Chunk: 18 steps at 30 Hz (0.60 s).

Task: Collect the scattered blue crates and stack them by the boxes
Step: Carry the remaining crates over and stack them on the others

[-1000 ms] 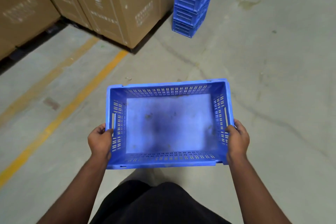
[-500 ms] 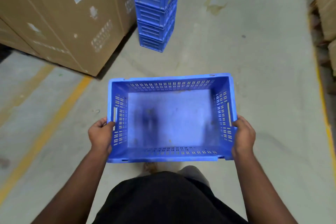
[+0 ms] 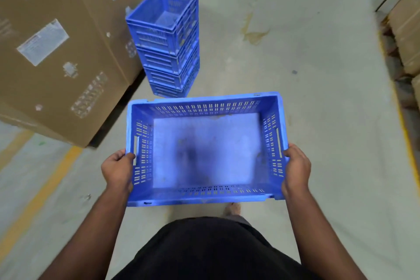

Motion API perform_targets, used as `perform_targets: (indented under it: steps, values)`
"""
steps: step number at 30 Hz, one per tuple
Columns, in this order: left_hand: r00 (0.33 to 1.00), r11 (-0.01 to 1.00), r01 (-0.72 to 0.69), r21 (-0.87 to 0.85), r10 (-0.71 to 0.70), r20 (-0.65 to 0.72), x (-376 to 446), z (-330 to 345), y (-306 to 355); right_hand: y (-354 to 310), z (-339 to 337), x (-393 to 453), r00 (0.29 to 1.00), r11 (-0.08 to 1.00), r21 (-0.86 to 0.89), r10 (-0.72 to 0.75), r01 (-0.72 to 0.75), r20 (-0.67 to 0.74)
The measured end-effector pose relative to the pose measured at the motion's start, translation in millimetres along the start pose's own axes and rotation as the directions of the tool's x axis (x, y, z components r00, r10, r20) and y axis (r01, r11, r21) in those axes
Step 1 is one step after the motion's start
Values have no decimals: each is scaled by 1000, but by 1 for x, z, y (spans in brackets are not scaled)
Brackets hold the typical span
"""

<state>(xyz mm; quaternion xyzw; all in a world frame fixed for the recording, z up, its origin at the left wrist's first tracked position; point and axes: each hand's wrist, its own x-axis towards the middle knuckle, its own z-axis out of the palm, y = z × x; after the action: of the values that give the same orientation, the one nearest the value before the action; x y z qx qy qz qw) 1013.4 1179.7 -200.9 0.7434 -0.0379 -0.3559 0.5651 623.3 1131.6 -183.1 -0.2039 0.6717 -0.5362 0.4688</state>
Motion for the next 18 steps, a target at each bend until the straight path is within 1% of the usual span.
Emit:
perform_targets:
  steps: [2,6,13,16,18]
  values:
    - [1000,999,5,-32,-6,-29,0,47,18,-37,11,43,999,999,-17,-33,33,29]
    - [999,997,-10,-78,7,-40,6,137,52,-102,42,130,995,994,-67,-81,85,63]
    - [997,994,5,-106,-14,-81,73,276,89,-163,124,267,992,991,-88,-94,101,88]
    - [997,995,0,-105,-9,-81,113,334,109,-182,168,324,989,983,-133,-113,125,91]
    - [995,993,18,-120,-29,-92,138,372,125,-199,200,362,989,978,-163,-117,130,86]
